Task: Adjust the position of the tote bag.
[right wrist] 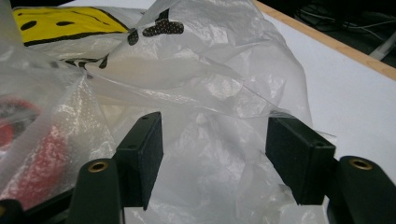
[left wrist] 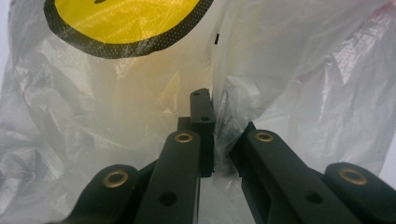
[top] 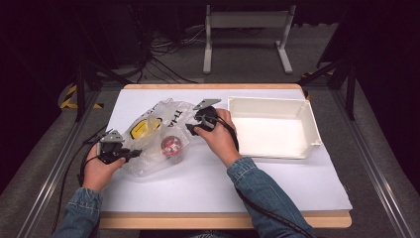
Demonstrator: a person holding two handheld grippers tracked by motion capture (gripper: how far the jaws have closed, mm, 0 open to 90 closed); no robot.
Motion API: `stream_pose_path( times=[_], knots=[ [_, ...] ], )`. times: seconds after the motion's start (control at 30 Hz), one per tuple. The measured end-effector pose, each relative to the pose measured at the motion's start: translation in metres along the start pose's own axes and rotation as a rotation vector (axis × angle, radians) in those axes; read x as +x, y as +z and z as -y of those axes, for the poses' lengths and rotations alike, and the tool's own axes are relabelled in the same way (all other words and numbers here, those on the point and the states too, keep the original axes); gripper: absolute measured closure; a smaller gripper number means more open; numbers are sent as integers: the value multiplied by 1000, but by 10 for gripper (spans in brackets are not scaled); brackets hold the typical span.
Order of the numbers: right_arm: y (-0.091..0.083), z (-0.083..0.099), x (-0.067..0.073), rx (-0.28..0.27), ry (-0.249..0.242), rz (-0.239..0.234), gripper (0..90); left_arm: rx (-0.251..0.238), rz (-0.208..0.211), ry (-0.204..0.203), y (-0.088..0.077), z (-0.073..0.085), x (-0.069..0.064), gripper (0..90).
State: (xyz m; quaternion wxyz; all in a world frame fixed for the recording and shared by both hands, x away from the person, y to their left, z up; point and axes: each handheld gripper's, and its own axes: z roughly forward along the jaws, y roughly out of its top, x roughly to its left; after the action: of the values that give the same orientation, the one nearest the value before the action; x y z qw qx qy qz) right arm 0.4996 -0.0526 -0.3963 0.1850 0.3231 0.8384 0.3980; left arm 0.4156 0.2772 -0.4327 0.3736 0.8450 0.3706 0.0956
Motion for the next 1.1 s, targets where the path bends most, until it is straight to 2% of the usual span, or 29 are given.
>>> stream_pose_path(
  times=[0.1, 0.3, 0.53, 0.67, 0.8, 0.93, 1.1],
  knots=[
    [2, 2, 0, 11, 3, 0, 379, 22, 16, -9, 3, 2, 0, 865],
    [4, 7, -2, 47, 7, 3, 441, 35, 32, -18, 5, 5, 1, 867],
    [9, 15, -1, 138, 21, -7, 495, 77, 49, -38, 8, 9, 4, 865],
    [11, 17, 0, 172, 19, -22, 471, 70, 43, -35, 6, 9, 4, 862],
    [2, 12, 1, 133, 18, -49, 408, 45, 35, -36, 3, 8, 4, 823],
    [-8, 7, 3, 98, 16, -64, 403, 20, 36, -33, -2, 7, 3, 839],
    [-31, -3, 11, 4, 20, -112, 402, -7, 32, -34, -6, 4, 1, 854]
  ],
)
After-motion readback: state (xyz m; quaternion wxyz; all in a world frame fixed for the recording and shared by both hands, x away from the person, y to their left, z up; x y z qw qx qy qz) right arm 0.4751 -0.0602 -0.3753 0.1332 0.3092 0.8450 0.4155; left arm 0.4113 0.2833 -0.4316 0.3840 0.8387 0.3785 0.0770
